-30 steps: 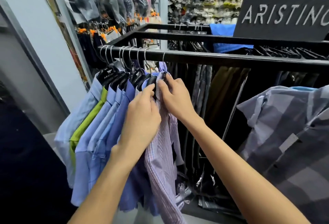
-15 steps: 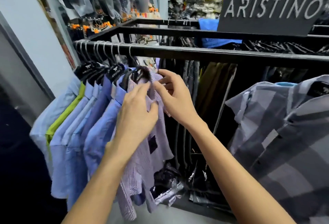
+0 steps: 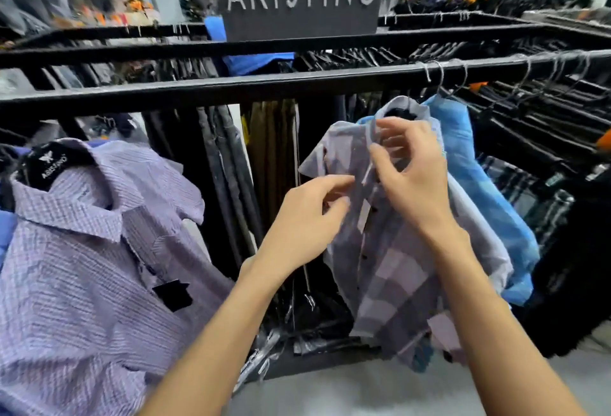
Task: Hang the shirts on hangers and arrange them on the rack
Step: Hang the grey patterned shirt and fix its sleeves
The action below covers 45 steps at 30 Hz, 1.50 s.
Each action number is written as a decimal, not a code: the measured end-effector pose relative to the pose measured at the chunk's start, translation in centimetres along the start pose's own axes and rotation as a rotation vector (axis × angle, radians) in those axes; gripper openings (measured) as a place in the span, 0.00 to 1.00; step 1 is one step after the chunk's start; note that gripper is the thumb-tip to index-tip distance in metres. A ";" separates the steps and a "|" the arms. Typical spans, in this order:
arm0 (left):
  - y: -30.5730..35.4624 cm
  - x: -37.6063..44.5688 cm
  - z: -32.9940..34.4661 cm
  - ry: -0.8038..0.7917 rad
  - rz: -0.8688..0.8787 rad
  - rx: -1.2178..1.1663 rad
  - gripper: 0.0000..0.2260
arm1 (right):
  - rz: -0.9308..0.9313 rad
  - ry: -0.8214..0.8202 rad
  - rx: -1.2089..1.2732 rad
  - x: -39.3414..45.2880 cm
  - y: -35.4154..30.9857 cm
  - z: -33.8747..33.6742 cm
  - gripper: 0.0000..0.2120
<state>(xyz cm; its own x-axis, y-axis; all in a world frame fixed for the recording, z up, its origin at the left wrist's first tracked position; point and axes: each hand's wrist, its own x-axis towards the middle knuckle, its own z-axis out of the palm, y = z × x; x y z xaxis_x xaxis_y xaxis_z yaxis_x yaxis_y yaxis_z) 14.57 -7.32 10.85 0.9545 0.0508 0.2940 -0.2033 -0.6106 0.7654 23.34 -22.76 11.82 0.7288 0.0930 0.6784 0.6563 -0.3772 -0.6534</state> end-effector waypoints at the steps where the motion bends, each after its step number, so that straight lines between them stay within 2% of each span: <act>1: 0.7 1.0 0.7 0.003 0.031 -0.015 0.17 | 0.004 0.047 -0.051 0.6 0.9 -1.5 0.14; 4: 2.6 4.2 2.5 0.037 0.072 -0.045 0.18 | 0.053 0.078 -0.198 2.0 3.1 -4.9 0.12; 8: 3.5 7.7 4.4 0.055 0.035 -0.074 0.18 | 0.112 -0.190 -0.358 3.2 5.1 -6.7 0.19; 10: 3.6 8.5 4.8 -0.018 -0.033 -0.079 0.17 | 0.059 -0.209 -0.388 3.5 5.4 -6.8 0.22; 13: 2.8 8.6 4.8 -0.073 -0.024 0.026 0.08 | -0.041 -0.178 -0.318 3.8 5.1 -6.2 0.23; 19: 2.0 6.8 3.1 -0.015 0.027 0.277 0.09 | -0.027 -0.350 -0.132 5.2 4.1 -5.3 0.20; 22: 1.1 5.2 1.4 -0.039 -0.041 0.211 0.10 | -0.031 -0.481 0.039 5.4 3.2 -4.6 0.22; 25: 0.4 3.6 -0.7 -0.042 -0.134 0.035 0.10 | -0.065 -0.625 0.144 5.7 2.4 -3.5 0.24; 28: 0.0 3.2 -3.0 -0.063 -0.075 -0.027 0.05 | -0.089 -0.744 0.197 6.4 1.4 -2.2 0.27; 32: -0.4 3.1 -6.3 -0.002 0.091 0.158 0.08 | -0.398 -0.893 -0.042 8.3 -0.9 -0.2 0.33; 34: -0.4 3.1 -7.6 0.019 0.123 0.207 0.12 | -0.441 -1.010 -0.194 9.7 -2.2 0.1 0.33; 35: -0.3 3.2 -8.0 0.030 0.142 0.244 0.12 | -0.451 -1.039 -0.267 10.3 -2.7 0.1 0.30; 36: -0.3 3.2 -8.3 0.055 0.165 0.287 0.12 | -0.478 -1.010 -0.338 10.6 -3.2 0.2 0.26; 38: -0.1 3.2 -8.8 0.136 0.229 0.357 0.12 | -0.600 -0.826 -0.395 10.7 -3.5 0.6 0.19; 40: 0.0 2.6 -8.8 0.228 0.305 0.418 0.13 | -0.722 -0.645 -0.358 9.9 -3.3 1.3 0.15; 42: -0.2 1.6 -8.4 0.306 0.368 0.454 0.13 | -0.769 -0.481 -0.306 8.6 -2.5 1.9 0.12; 45: -1.2 0.2 -7.2 0.322 0.390 0.445 0.11 | -0.792 -0.282 -0.237 6.5 -0.4 2.5 0.09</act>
<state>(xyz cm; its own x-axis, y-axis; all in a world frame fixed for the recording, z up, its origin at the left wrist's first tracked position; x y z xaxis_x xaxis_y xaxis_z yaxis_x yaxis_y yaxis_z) 13.39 -0.83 14.09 0.7026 -0.0483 0.7100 -0.3443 -0.8962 0.2797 28.33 -19.69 15.67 0.1175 0.6218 0.7743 0.9553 -0.2839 0.0830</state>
